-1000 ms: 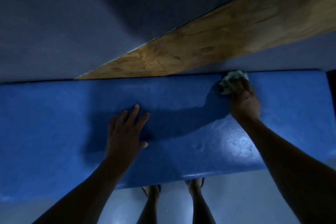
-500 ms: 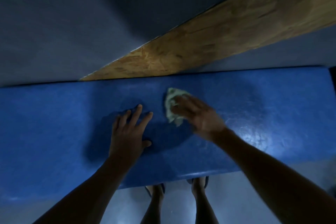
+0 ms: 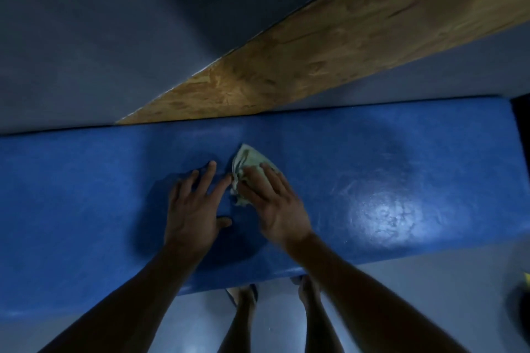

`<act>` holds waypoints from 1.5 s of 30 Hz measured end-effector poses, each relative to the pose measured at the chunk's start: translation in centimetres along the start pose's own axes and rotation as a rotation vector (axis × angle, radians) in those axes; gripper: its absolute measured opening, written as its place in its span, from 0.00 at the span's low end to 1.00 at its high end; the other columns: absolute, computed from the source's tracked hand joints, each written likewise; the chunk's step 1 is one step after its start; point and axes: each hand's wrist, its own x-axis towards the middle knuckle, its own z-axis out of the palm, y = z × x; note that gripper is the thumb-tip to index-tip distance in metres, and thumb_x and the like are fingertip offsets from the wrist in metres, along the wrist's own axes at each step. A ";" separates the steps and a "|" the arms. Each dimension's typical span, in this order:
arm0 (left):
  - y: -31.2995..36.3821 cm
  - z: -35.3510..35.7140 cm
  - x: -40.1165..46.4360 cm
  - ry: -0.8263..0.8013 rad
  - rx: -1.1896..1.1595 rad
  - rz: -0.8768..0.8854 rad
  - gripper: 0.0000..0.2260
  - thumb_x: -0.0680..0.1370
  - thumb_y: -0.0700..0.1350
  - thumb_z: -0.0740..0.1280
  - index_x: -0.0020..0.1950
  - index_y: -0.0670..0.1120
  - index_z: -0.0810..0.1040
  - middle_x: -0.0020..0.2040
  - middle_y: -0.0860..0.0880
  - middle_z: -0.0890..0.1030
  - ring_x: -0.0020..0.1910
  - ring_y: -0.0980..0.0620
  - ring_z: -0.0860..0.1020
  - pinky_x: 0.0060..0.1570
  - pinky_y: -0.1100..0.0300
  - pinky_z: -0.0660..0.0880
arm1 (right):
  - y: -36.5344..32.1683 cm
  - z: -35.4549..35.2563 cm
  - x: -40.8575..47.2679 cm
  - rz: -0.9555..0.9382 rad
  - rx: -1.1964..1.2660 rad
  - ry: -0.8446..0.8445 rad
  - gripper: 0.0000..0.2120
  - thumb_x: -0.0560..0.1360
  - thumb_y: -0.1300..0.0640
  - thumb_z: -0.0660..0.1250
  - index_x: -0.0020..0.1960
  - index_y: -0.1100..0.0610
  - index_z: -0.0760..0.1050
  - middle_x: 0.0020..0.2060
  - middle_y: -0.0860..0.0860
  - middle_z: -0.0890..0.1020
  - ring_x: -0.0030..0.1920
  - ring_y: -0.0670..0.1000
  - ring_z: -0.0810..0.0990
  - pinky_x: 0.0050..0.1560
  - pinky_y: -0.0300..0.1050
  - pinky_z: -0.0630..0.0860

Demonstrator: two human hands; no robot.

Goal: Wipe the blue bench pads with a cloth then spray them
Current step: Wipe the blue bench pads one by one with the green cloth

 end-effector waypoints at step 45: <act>1.3 0.2 -0.1 0.058 0.012 -0.033 0.41 0.68 0.59 0.75 0.77 0.60 0.59 0.81 0.53 0.53 0.75 0.42 0.57 0.73 0.44 0.56 | 10.4 -2.2 -12.4 0.620 0.025 0.183 0.24 0.76 0.56 0.56 0.71 0.50 0.73 0.75 0.54 0.68 0.74 0.60 0.66 0.65 0.59 0.74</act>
